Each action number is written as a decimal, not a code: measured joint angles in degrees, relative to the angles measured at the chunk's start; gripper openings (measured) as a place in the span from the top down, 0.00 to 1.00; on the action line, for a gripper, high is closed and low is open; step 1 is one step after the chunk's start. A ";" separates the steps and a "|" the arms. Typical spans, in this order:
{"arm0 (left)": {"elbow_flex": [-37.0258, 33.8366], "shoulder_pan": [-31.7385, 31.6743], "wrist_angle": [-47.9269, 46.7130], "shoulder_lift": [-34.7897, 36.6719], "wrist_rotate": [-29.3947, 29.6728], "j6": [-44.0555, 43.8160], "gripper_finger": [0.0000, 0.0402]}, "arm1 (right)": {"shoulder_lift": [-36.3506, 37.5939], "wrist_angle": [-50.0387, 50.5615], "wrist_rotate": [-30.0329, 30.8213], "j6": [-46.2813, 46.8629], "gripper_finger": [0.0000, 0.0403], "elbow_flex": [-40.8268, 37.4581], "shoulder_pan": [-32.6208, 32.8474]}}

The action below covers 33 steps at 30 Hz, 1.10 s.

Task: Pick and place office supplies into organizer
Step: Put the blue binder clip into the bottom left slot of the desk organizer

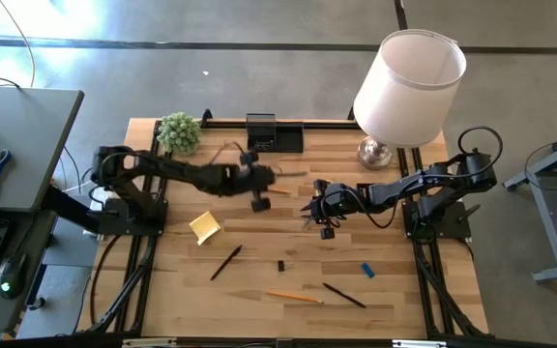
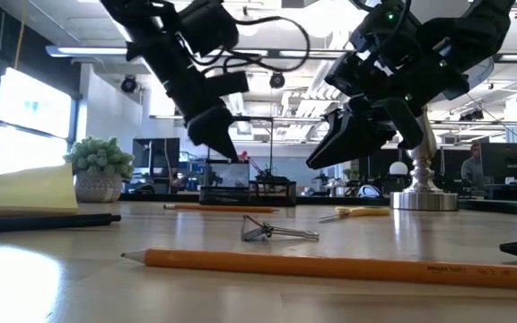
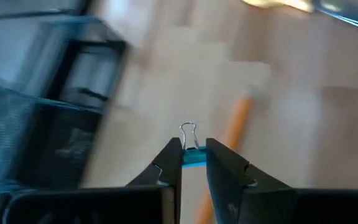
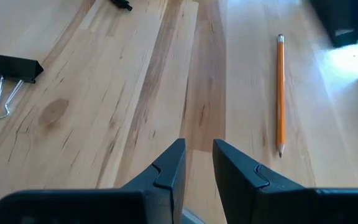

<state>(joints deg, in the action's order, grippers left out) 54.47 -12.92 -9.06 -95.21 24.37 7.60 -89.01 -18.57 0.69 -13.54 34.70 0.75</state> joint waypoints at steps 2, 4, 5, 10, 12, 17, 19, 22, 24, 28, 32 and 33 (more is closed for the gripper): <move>-0.04 -3.66 -0.09 1.31 -0.68 2.72 0.90 | 0.00 0.01 0.17 0.00 0.82 0.00 0.02; 0.00 -7.57 1.00 2.07 -1.88 5.08 0.91 | 0.00 -0.05 0.19 0.00 0.82 0.00 -0.02; -0.01 -9.68 1.45 2.22 -3.03 5.78 0.91 | 0.00 -0.12 0.23 0.00 0.82 0.00 -0.02; -0.01 -18.57 4.24 2.06 -9.57 8.52 0.91 | 0.00 -0.91 0.26 0.00 0.82 0.02 -0.02; -0.02 -21.10 5.11 1.61 -11.13 8.74 0.90 | 0.00 -1.06 0.26 0.00 0.82 0.00 -0.02; 0.01 -25.30 6.80 1.18 -15.63 9.09 0.91 | 0.00 -1.84 0.23 0.02 0.82 0.00 -0.02; -0.04 -26.11 6.96 1.02 -15.88 9.17 0.91 | 0.00 -2.29 0.23 0.01 0.82 0.00 -0.02; 0.00 -26.55 9.07 0.32 -16.01 10.45 0.89 | 0.00 -2.81 0.21 0.00 0.82 0.00 -0.02; -0.02 -26.83 10.72 -0.11 -15.75 11.58 0.88 | 0.00 -3.07 0.21 0.00 0.82 0.00 -0.02; -0.01 -26.83 12.00 -0.81 -16.14 12.08 0.88 | 0.00 -3.05 0.18 0.20 0.82 0.01 -0.02; -0.01 -26.83 12.10 -1.84 -16.15 12.10 0.87 | 0.00 -3.05 0.15 0.20 0.82 0.00 -0.02; -0.01 -26.83 12.11 -2.11 -15.99 12.09 0.87 | 0.00 -3.03 0.15 0.20 0.82 0.00 -0.02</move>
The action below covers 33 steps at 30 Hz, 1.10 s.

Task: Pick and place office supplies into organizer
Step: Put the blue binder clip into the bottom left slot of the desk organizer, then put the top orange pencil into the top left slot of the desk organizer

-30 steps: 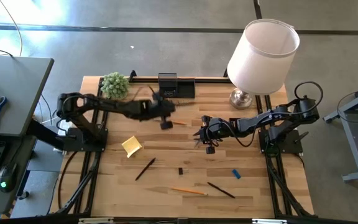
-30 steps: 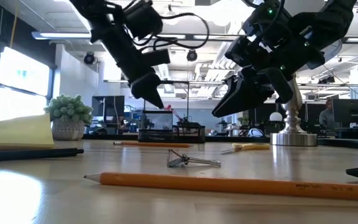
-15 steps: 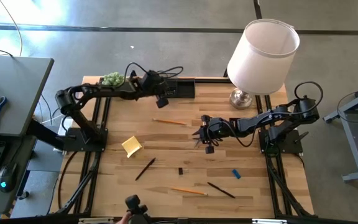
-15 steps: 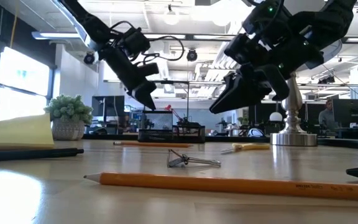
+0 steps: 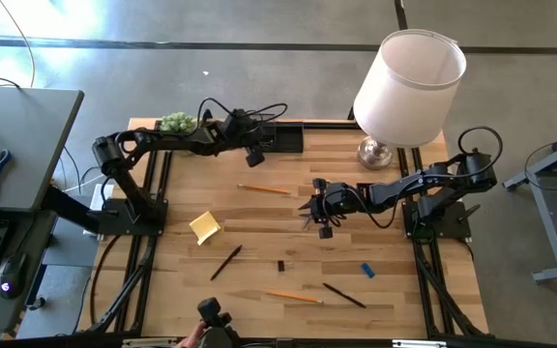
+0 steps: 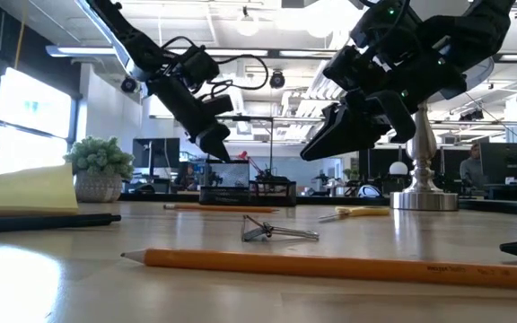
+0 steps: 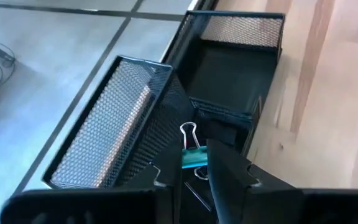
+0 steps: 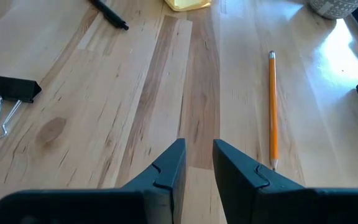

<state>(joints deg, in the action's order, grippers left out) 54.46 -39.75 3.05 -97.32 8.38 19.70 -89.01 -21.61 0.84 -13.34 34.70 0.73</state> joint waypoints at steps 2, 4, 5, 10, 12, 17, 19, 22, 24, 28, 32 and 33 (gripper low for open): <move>0.00 0.00 -0.23 -0.17 0.01 -0.42 0.87 | 0.00 0.01 0.00 0.00 0.82 0.00 0.00; 0.00 0.01 0.02 -0.17 0.04 -0.65 0.84 | 0.00 0.04 0.00 0.00 0.82 0.00 0.00; 0.01 0.13 -0.01 -0.17 0.06 -0.67 0.82 | 0.00 0.06 0.00 -0.01 0.82 0.00 0.00; 0.00 0.39 -0.04 -0.17 1.44 -0.84 0.69 | 0.00 0.07 0.00 -0.04 0.82 0.00 0.00; 0.00 0.39 -0.04 -0.17 1.69 -0.95 0.64 | 0.00 0.08 0.00 -0.06 0.82 0.00 0.00; 0.00 0.39 -0.17 -0.17 1.70 -2.72 0.54 | 0.00 0.11 0.00 -0.14 0.82 0.00 0.00; 0.00 0.45 -0.53 -0.13 1.67 -3.73 0.52 | 0.00 0.24 0.00 -0.16 0.82 0.01 0.00; 0.00 1.42 -1.48 0.04 0.19 -4.89 0.51 | 0.00 0.78 0.00 -0.17 0.82 0.00 0.00; 0.00 2.61 -3.15 0.64 -1.80 -5.00 0.52 | 0.00 0.83 0.00 -0.20 0.82 0.00 0.00; -0.02 6.90 -5.82 1.13 -3.50 -5.30 0.57 | 0.00 0.81 0.00 -0.19 0.82 0.01 -0.25; 0.02 12.11 -9.13 1.36 -2.86 -6.37 0.62 | 0.00 0.83 -0.07 0.42 0.82 0.00 -0.90; 0.02 13.33 -10.30 1.34 -2.53 -6.99 0.63 | 0.00 0.86 -0.05 0.42 0.82 0.00 -1.10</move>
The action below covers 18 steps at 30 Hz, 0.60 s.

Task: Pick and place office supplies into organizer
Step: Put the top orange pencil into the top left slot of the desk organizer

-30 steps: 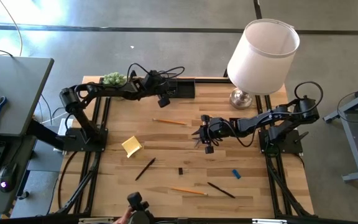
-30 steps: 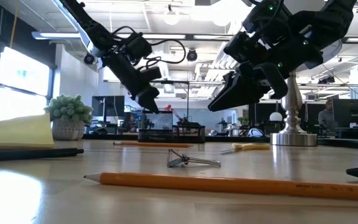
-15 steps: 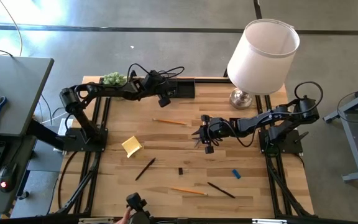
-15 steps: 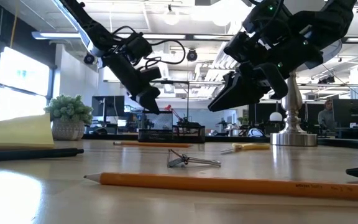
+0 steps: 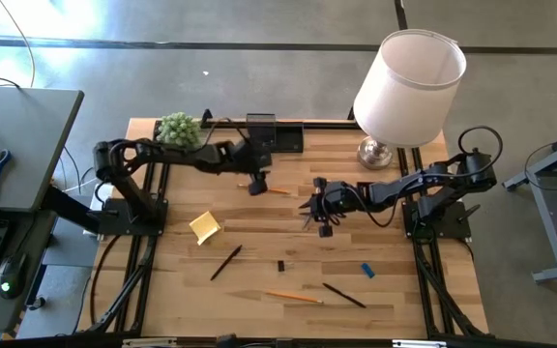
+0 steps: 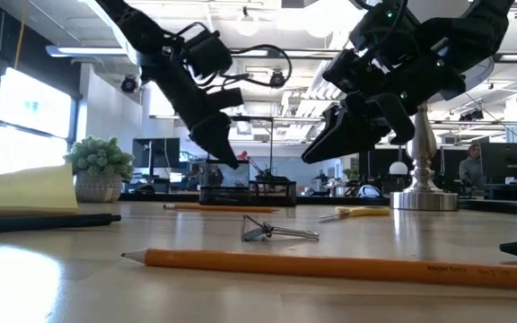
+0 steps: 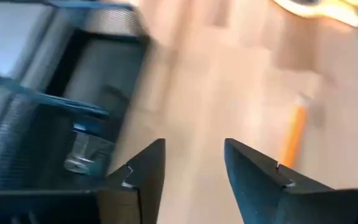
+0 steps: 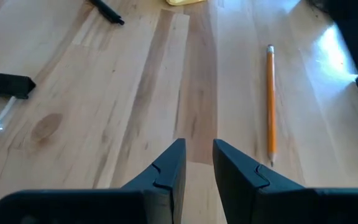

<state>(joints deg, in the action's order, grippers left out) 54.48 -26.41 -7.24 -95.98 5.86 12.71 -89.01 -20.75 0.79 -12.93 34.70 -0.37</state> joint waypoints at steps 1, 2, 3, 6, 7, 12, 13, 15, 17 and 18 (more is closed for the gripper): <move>0.00 1.18 -1.07 -0.01 0.32 -0.74 0.65 | 0.00 0.08 0.02 0.02 0.82 0.00 -0.05; 0.00 2.24 -2.04 0.00 0.70 -1.46 0.66 | 0.00 0.15 0.05 0.02 0.82 0.01 -0.14; 0.00 3.30 -3.38 0.00 1.20 -2.05 0.67 | 0.00 0.17 0.05 0.00 0.82 0.02 -0.28; -0.02 6.14 -7.53 0.00 2.79 -5.02 0.71 | 0.00 0.13 0.05 0.55 0.82 0.00 -0.59; -0.02 6.82 -8.58 0.00 3.05 -6.17 0.72 | 0.00 0.10 0.05 0.72 0.82 0.00 -0.75; -1.14 9.75 -11.47 0.03 5.46 -8.27 0.84 | 0.00 -0.05 0.33 1.53 0.82 0.00 -1.26; -1.84 10.03 -11.55 0.34 5.43 -8.36 0.87 | 0.00 -0.05 0.75 1.53 0.82 0.00 -1.26; -3.37 10.01 -11.28 1.57 4.58 -8.61 0.94 | 0.00 -0.05 1.95 1.53 0.82 0.00 -1.26; -5.21 9.92 -9.54 3.38 3.00 -8.68 0.98 | 0.00 -0.05 2.60 1.53 0.82 0.01 -1.26; -6.34 9.82 -9.00 4.62 2.42 -8.72 0.99 | 0.00 -0.08 2.74 1.50 0.82 0.00 -1.26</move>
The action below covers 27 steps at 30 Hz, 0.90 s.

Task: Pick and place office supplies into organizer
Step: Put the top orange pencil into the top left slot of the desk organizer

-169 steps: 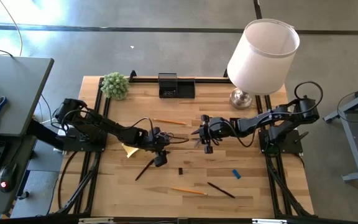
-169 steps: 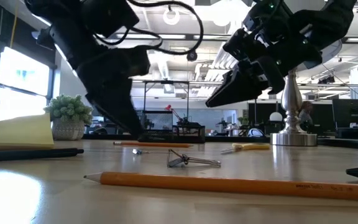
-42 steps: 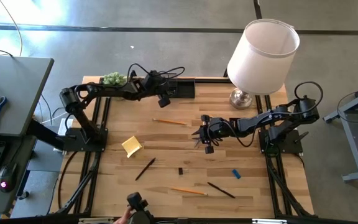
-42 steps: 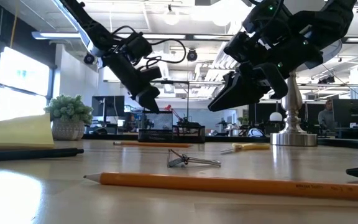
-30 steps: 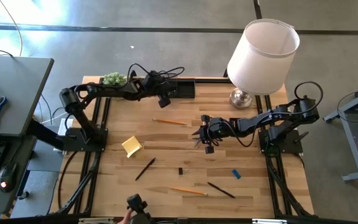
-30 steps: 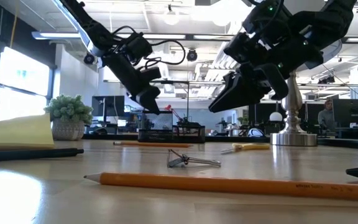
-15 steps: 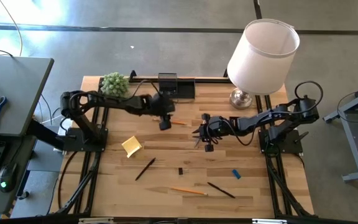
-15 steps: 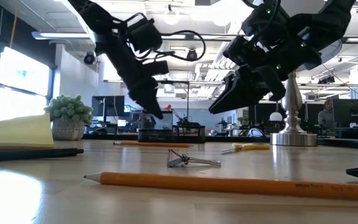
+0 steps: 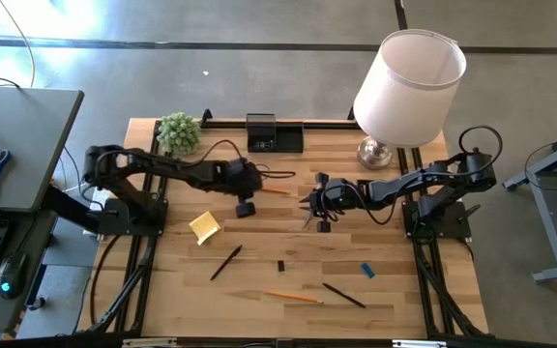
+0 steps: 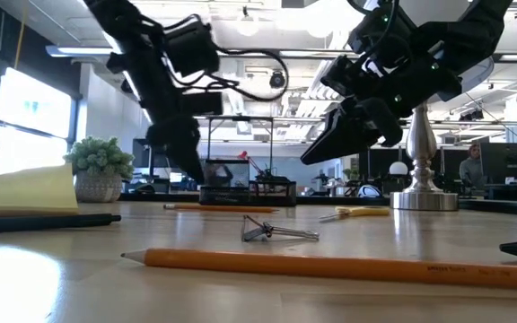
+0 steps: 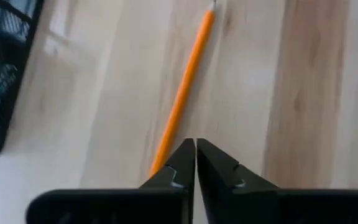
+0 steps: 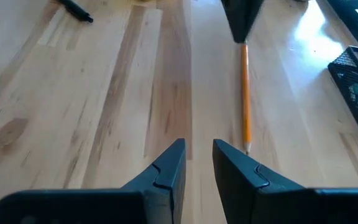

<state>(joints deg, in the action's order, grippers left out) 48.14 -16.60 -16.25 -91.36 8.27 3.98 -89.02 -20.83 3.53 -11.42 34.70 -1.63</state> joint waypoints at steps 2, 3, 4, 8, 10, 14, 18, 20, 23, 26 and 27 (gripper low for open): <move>-2.04 0.04 2.68 2.70 0.03 -0.17 0.98 | -0.25 -0.46 0.28 -0.32 0.82 0.00 -0.27; -3.17 0.06 3.93 4.55 0.04 -0.23 0.97 | -0.57 -1.02 0.42 -0.50 0.82 0.00 -0.49; -4.27 0.06 5.43 6.37 0.02 -0.40 0.96 | -1.00 -2.07 0.28 -0.66 0.82 0.01 -0.82; -10.25 0.09 17.33 13.42 -2.16 -1.06 0.96 | -2.68 -5.60 -2.14 -0.55 0.82 0.17 -2.57; -13.97 0.06 26.94 16.07 -5.75 -1.01 0.98 | -3.72 -8.70 -4.01 -0.37 0.82 0.19 -3.36; -20.25 0.09 41.45 18.82 -11.08 -1.00 1.00 | -5.32 -8.48 -4.70 -0.18 0.82 2.11 -4.71; -22.81 0.06 49.54 18.93 -11.82 -1.09 0.98 | -7.42 -3.42 -4.94 -2.05 0.82 8.25 -5.77; -22.84 0.06 50.59 18.84 -12.26 -1.26 0.98 | -9.34 -1.20 -6.24 -2.78 0.82 12.14 -6.56; -22.84 0.11 49.88 18.85 -16.38 -1.90 0.98 | -12.82 0.97 -8.48 -3.15 0.82 18.11 -7.54; -22.90 0.15 47.58 18.98 -21.56 -2.78 0.98 | -17.14 2.93 -8.74 -3.21 0.82 23.52 -7.97; -23.14 0.22 47.60 18.99 -22.12 -2.80 0.99 | -18.67 3.53 -8.75 -3.21 0.82 25.19 -7.99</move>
<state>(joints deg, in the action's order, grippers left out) 25.00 -16.38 31.35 -72.38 -13.85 1.18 -107.69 -17.30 -5.22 -14.63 59.89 -9.62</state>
